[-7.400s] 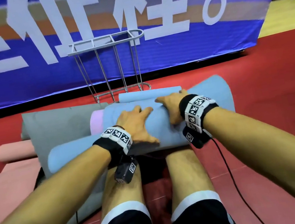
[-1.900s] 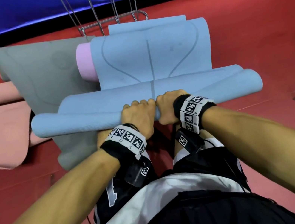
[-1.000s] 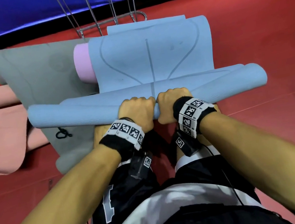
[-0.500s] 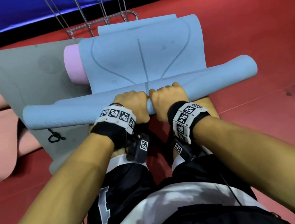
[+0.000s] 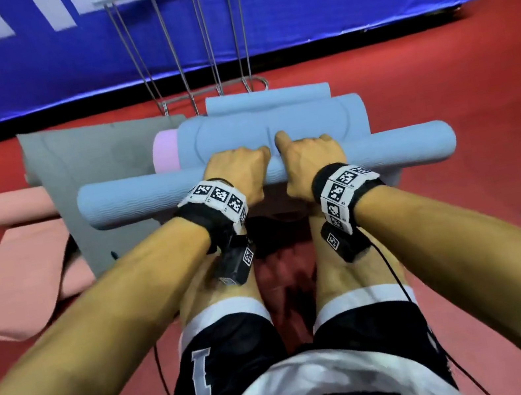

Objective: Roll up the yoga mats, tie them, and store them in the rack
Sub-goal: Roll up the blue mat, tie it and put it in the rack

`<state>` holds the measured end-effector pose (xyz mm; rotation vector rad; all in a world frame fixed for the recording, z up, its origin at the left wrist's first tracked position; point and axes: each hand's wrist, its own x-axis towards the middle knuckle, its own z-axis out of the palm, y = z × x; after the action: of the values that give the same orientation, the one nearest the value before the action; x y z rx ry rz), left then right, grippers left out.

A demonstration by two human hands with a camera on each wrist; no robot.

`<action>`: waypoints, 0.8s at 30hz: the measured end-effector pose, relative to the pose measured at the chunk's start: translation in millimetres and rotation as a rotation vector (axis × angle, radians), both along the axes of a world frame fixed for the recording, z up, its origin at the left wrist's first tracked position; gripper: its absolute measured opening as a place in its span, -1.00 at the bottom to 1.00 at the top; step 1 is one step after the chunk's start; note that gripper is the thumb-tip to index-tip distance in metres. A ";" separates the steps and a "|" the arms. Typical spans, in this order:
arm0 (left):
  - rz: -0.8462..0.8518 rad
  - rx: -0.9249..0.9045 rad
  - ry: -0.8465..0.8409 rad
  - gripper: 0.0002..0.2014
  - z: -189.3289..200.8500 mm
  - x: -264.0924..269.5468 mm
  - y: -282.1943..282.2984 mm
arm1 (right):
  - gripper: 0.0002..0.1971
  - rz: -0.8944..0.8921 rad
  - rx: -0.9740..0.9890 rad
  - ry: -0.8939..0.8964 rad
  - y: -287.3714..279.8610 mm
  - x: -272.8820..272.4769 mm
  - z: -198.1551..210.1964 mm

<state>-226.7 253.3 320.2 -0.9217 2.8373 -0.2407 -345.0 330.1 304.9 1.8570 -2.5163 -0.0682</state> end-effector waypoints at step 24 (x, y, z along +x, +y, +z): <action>0.023 0.453 -0.241 -0.69 -10.0 37.3 71.0 | -0.69 0.083 0.296 -0.119 95.6 37.9 2.6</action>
<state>-189.4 324.3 310.2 -0.7647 2.4993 0.2674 -307.1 425.8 307.6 2.1277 -2.6242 -0.3575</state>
